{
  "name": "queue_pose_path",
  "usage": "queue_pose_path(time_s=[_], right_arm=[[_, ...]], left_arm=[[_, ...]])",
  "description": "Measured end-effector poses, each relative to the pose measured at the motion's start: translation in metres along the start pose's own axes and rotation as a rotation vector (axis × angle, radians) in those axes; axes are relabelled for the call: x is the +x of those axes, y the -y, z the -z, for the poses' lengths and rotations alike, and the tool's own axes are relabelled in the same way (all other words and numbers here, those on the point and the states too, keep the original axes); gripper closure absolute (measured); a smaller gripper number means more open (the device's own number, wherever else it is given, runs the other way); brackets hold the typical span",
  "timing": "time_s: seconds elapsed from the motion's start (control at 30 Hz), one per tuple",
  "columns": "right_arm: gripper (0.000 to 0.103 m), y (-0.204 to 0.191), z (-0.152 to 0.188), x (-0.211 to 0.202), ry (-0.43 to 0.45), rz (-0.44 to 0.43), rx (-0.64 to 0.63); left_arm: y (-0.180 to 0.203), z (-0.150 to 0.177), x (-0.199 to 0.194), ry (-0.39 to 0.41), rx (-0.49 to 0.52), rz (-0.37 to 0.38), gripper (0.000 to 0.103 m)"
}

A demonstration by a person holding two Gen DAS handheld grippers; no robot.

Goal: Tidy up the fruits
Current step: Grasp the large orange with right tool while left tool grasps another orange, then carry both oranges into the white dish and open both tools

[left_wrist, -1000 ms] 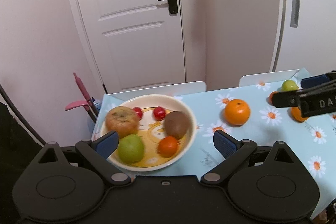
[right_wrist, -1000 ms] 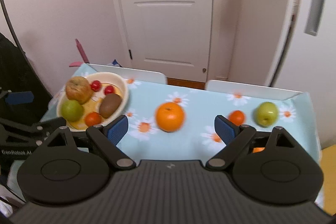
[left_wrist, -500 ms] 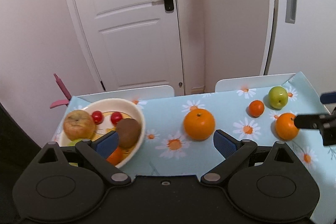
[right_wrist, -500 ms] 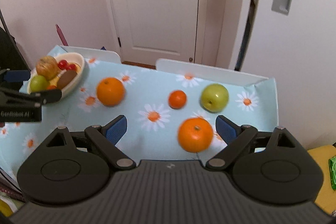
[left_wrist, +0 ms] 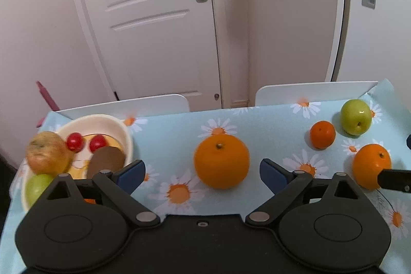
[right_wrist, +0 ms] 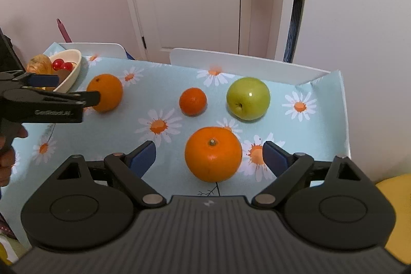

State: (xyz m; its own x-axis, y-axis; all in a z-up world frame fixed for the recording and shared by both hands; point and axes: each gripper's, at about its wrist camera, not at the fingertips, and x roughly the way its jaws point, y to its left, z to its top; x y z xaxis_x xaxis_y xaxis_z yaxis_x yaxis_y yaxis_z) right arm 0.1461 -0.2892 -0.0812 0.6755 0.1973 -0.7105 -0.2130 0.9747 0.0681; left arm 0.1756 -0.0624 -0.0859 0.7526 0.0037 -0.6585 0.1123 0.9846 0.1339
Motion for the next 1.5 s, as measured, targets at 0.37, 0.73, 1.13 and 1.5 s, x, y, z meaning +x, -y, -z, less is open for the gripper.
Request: queue_pose_path(time_s=[0.37, 0.73, 1.13, 1.5], right_arm=[[0.003, 0.007, 0.008, 0.018, -0.008, 0.000, 0.026], [0.018, 0.008, 0.007, 0.029, -0.024, -0.006, 0.036], [0.029, 0.006, 0.006, 0.037, -0.028, -0.013, 0.011], [0.030, -0.002, -0.008, 0.019, 0.001, -0.059, -0.025]], left_arm=[[0.009, -0.001, 0.043, -0.053, -0.014, 0.026, 0.026], [0.013, 0.004, 0.040, -0.055, 0.014, 0.046, 0.038], [0.012, 0.012, 0.030, -0.059, 0.016, 0.045, 0.038], [0.006, 0.011, -0.003, -0.036, -0.042, 0.022, 0.038]])
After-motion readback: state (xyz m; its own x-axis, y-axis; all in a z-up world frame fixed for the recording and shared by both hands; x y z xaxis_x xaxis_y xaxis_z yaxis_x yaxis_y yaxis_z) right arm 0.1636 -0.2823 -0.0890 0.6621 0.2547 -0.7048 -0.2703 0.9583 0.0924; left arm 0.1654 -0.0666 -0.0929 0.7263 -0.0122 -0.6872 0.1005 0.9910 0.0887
